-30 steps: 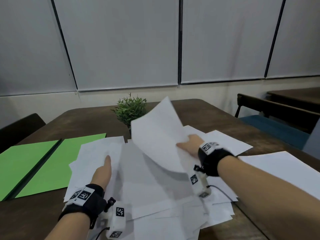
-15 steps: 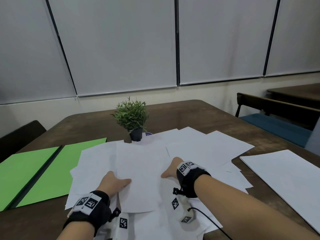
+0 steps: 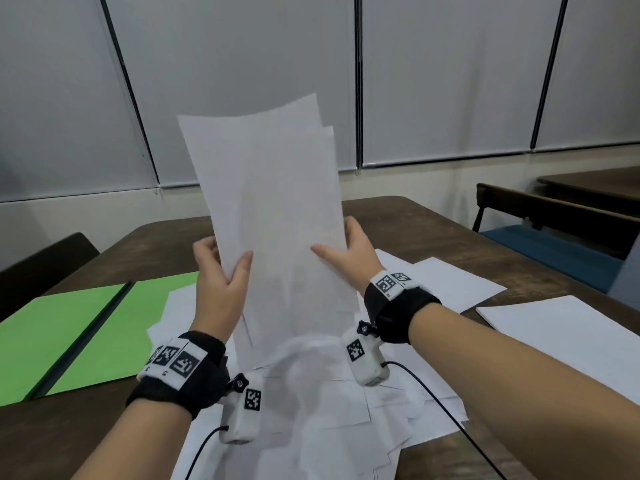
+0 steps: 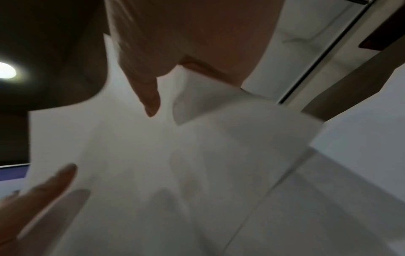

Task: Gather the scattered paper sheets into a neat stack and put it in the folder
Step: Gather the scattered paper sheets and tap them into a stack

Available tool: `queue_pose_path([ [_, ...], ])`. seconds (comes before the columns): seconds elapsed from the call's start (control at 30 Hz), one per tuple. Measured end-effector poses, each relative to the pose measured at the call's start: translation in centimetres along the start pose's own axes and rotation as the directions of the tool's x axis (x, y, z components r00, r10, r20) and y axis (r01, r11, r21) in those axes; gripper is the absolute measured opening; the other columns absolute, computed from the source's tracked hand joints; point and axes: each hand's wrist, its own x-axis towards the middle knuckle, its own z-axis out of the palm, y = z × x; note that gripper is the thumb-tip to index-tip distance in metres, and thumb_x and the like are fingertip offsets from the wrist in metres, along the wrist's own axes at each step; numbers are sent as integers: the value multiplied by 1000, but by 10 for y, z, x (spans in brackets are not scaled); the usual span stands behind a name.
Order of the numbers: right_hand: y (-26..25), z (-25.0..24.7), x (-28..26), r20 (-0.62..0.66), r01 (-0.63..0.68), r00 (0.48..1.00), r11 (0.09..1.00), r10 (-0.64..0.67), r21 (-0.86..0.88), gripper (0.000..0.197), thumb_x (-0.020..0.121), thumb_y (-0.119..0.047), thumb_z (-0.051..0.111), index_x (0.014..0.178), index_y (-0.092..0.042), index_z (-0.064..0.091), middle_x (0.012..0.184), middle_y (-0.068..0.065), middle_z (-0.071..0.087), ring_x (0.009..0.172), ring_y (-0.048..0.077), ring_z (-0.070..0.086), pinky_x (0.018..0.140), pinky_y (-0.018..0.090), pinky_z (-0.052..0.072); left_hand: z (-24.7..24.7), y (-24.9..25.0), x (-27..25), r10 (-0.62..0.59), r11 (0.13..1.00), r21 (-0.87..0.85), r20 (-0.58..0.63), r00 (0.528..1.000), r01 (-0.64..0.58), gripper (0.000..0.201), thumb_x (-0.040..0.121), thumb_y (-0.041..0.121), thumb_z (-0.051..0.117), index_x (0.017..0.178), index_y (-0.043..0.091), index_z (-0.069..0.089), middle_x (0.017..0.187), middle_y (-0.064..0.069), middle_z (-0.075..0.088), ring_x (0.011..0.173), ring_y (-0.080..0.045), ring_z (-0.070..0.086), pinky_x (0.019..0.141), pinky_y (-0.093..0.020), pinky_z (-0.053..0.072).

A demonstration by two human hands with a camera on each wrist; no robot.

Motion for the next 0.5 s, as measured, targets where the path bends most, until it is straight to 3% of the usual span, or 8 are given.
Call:
queue_pose_path([
  [0.07, 0, -3, -1, -18, 7, 1000, 998, -6, 57, 44, 75, -14, 80, 103, -32, 51, 103, -10, 67, 97, 5, 66, 88, 25, 53, 3, 4, -2, -4, 999, -48, -22, 1000, 3, 50, 88, 15, 66, 124, 14, 30, 111, 13, 52, 96, 14, 56, 78, -2, 43],
  [0.17, 15, -11, -9, 12, -80, 997, 996, 79, 44, 47, 73, -21, 83, 104, -35, 50, 105, -13, 68, 99, 3, 66, 91, 29, 53, 1, -5, -13, -91, 994, -64, -42, 995, 88, 60, 83, 22, 71, 128, 13, 33, 113, 12, 54, 98, 15, 56, 81, -6, 44],
  [0.3, 30, -22, -16, 83, -217, 973, 976, 215, 16, 52, 75, -39, 80, 115, -25, 50, 111, -5, 69, 100, 10, 68, 94, 41, 53, 0, -20, -30, -179, 984, 12, 12, 984, 179, 42, 86, 20, 69, 118, 20, 43, 107, 15, 60, 97, 0, 60, 85, -22, 44],
  [0.4, 33, -39, -14, 72, -351, 933, 935, 354, -45, 57, 81, -61, 63, 121, -25, 44, 115, 0, 64, 101, 15, 64, 96, 48, 49, 1, -29, -23, -230, 972, 45, 16, 973, 229, 37, 90, 13, 63, 123, 18, 48, 110, 5, 60, 101, -13, 57, 90, -28, 43],
  [0.5, 45, -71, -13, -94, -523, 852, 834, 515, -174, 67, 81, -75, 45, 127, -26, 41, 124, 2, 54, 114, 22, 56, 98, 46, 44, 0, -46, -9, -354, 934, 70, 59, 933, 350, 29, 92, 13, 58, 119, 18, 50, 113, -2, 61, 104, -23, 58, 95, -40, 46],
])
